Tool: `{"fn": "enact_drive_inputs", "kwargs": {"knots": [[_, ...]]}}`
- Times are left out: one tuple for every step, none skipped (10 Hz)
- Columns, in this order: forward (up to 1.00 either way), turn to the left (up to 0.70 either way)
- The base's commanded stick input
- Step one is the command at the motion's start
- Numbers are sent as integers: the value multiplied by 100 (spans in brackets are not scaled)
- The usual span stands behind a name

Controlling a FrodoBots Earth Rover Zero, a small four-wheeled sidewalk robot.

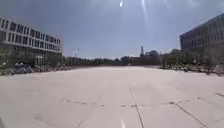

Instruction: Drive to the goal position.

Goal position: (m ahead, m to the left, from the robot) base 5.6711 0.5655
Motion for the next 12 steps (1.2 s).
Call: {"fn": "enact_drive_inputs", "kwargs": {"knots": [[85, 0], [85, 0], [85, 0], [85, 0], [85, 0], [85, 0], [85, 0], [85, 0], [85, 0], [85, 0], [85, 0], [85, 0]]}}
